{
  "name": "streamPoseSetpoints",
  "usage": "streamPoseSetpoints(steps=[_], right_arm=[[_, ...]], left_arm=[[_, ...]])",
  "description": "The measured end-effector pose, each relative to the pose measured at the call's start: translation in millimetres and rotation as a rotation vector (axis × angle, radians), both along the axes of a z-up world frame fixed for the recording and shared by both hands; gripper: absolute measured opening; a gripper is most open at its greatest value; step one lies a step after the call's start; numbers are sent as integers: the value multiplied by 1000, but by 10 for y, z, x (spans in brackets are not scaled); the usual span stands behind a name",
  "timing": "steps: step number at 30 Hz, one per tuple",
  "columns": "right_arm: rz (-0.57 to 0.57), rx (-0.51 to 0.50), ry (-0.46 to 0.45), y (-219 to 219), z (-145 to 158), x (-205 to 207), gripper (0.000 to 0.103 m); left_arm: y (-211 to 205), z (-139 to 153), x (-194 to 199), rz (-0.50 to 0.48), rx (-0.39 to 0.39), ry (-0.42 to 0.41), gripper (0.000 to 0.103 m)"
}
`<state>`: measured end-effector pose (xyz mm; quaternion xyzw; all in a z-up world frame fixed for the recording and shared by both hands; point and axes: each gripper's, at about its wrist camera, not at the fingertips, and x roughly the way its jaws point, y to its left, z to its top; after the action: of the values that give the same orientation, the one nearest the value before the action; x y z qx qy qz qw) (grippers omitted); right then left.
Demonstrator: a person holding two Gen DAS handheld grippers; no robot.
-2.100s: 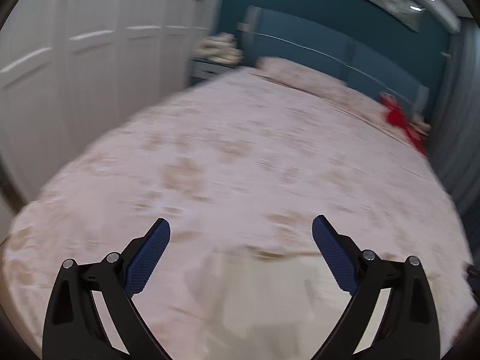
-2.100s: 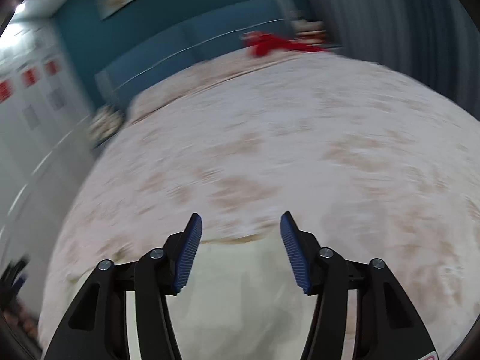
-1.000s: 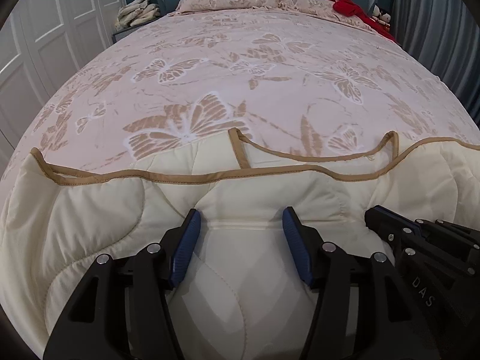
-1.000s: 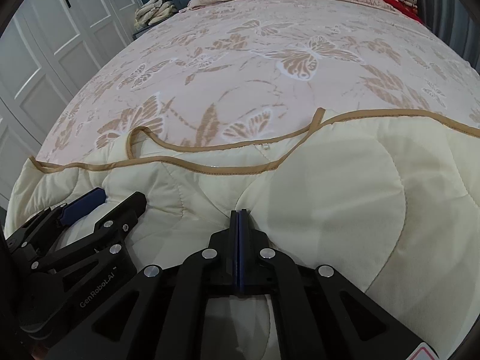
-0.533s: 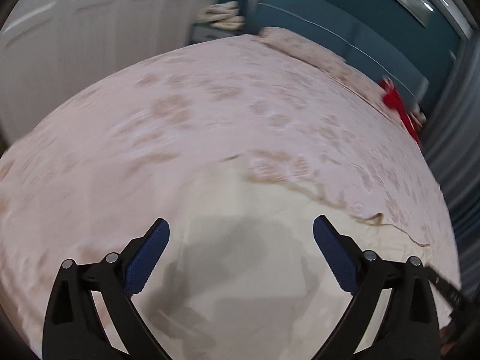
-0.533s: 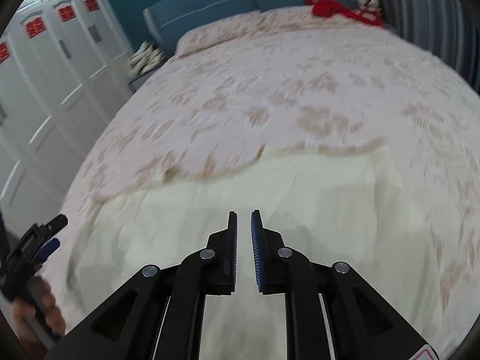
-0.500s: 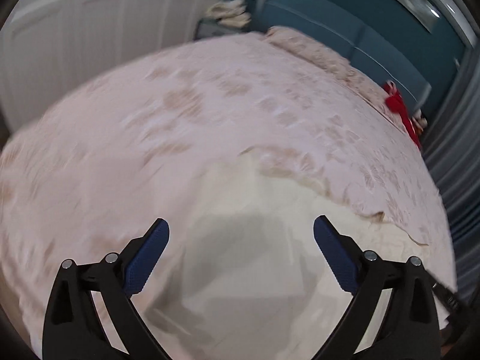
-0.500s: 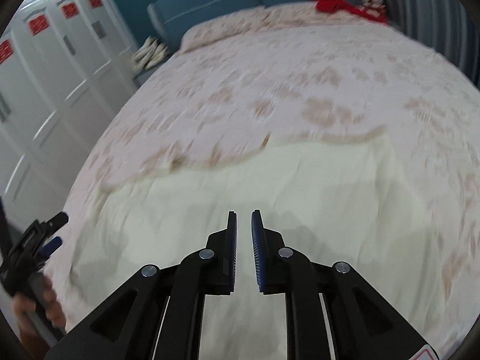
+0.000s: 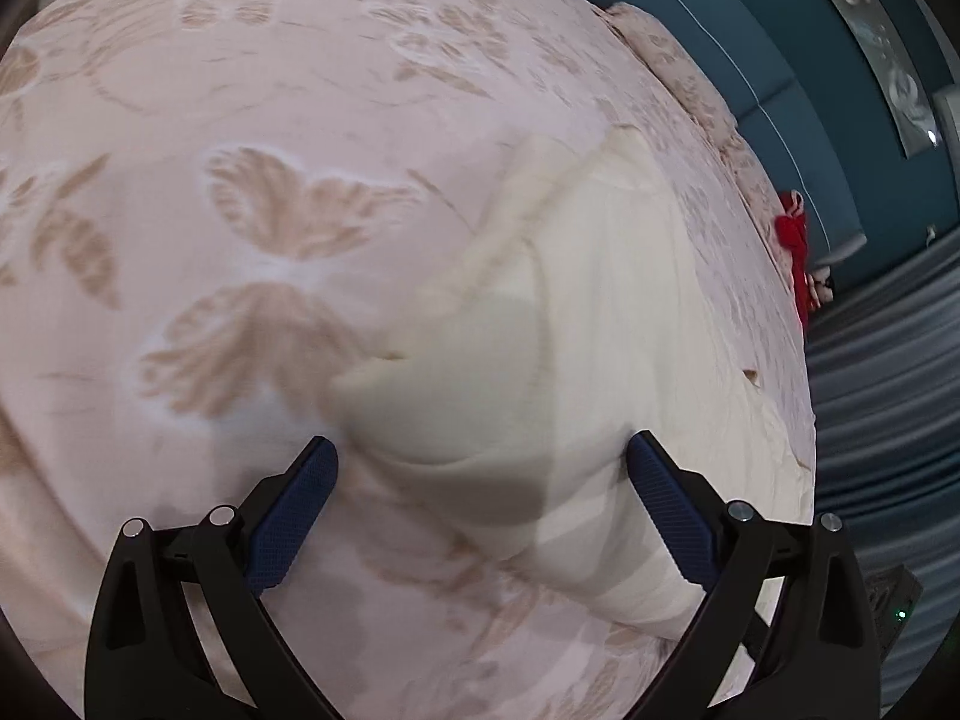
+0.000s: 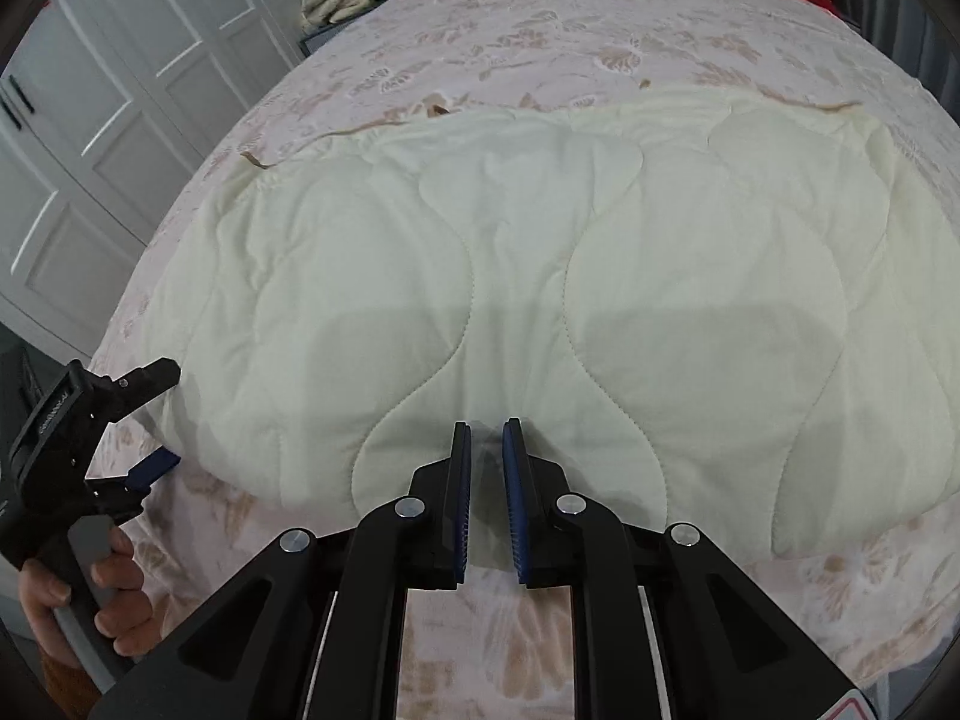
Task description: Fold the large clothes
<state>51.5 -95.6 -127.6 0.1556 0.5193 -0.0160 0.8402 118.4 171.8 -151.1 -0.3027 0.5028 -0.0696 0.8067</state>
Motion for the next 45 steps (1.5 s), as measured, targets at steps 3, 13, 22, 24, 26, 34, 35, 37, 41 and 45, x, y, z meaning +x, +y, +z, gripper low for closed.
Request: streamPoseSetpoints(steps=[3, 13, 22, 24, 26, 34, 35, 37, 41, 45], right_arm=[[-20, 22, 7, -61, -128, 27, 9], [-50, 52, 8, -137, -277, 89, 2], [-81, 167, -60, -430, 230, -198, 0], [-75, 174, -44, -493, 241, -311, 0], [-67, 200, -15, -522, 123, -345, 0], [-107, 313, 18, -523, -294, -221, 1], [-121, 347, 17, -554, -337, -212, 1], [-131, 386, 14, -585, -361, -197, 1], [-137, 453, -41, -753, -161, -452, 1], [-188, 399, -87, -1156, 138, -981, 1]], left_arm=[[-103, -5, 47, -37, -32, 2, 74], [-436, 636, -37, -127, -15, -118, 27], [-851, 1356, -127, -230, 33, -283, 19], [-938, 1460, -156, -250, 48, -307, 18], [-1047, 1542, -209, -269, 52, -328, 18], [-1694, 1692, -486, -432, 138, -392, 17], [-1807, 1695, -531, -457, 147, -401, 17], [-2054, 1721, -615, -515, 176, -426, 17], [-2499, 1768, -714, -628, 200, -467, 17], [-2956, 1682, -781, -728, 219, -449, 17]])
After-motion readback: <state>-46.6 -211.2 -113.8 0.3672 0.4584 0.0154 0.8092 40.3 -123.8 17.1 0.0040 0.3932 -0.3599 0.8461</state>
